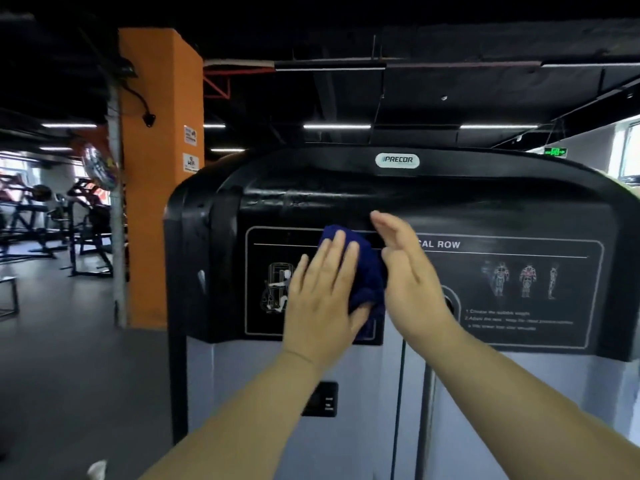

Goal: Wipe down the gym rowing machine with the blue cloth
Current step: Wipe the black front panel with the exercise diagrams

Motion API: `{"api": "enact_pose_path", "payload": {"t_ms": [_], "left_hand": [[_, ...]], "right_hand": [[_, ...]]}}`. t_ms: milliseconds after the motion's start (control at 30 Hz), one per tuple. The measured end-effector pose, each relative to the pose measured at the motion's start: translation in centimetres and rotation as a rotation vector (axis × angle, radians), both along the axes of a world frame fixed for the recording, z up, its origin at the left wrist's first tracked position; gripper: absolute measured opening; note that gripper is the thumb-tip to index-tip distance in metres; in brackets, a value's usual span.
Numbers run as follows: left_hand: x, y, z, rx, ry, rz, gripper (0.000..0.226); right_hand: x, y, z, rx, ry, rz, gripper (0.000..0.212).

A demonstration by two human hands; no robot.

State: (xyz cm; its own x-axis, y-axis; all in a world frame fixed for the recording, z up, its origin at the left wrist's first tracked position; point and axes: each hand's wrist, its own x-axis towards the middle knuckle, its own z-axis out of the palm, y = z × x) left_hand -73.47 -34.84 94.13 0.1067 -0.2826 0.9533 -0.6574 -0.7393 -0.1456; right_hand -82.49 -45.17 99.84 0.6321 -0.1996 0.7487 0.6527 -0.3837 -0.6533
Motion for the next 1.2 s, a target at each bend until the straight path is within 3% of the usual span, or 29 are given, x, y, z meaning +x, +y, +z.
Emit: {"api": "enact_pose_path", "payload": {"t_ms": [67,167,267,333,400,467,667,733,900,967,1100,1200], "left_hand": [[-0.1,-1.2,0.0,0.002,-0.074,0.051,0.06],[1.6,1.7,1.6,0.018,-0.207,0.136,0.05],[3.2,6.0,1.0,-0.141,-0.105,0.107,0.051],[3.0,7.1,-3.1,-0.14,0.011,0.076,0.061],[2.3,6.8,-8.1,-0.068,0.109,0.095,0.079],[2.1,6.3,-9.7,-0.054,0.124,0.109,0.08],[4.2,5.2,2.9,-0.26,0.013,0.108,0.063],[4.4,5.0,3.6,-0.289,0.011,0.098,0.064],[3.3,5.2,-6.8,-0.253,0.122,0.076,0.067],[3.3,5.7,-7.6,-0.201,0.121,0.09,0.065],[3.5,4.7,0.4,-0.205,0.013,0.106,0.062],[2.8,2.2,5.4,-0.285,0.043,0.113,0.066]], "right_hand": [[-0.5,-0.6,0.3,-0.038,-0.015,-0.115,0.043],[-0.9,-1.7,0.8,-0.268,-0.092,-0.292,0.044],[-0.3,-3.0,0.3,-0.485,-0.08,-0.425,0.05],[0.2,-3.4,-0.6,-0.574,-0.045,-0.463,0.053],[0.5,-3.4,-1.6,-0.603,-0.024,-0.467,0.054],[0.6,-3.4,-2.3,-0.636,-0.016,-0.478,0.054],[-0.2,-5.4,-1.5,-0.671,-0.045,-0.556,0.055],[-0.5,-6.2,-1.2,-0.659,-0.047,-0.59,0.056],[-0.8,-8.4,-3.1,-0.732,-0.011,-0.641,0.062],[-0.6,-8.8,-3.8,-0.781,-0.028,-0.66,0.062],[0.3,-8.4,-2.8,-0.799,-0.075,-0.667,0.063],[0.5,-8.7,-1.4,-0.789,-0.1,-0.672,0.063]]}}
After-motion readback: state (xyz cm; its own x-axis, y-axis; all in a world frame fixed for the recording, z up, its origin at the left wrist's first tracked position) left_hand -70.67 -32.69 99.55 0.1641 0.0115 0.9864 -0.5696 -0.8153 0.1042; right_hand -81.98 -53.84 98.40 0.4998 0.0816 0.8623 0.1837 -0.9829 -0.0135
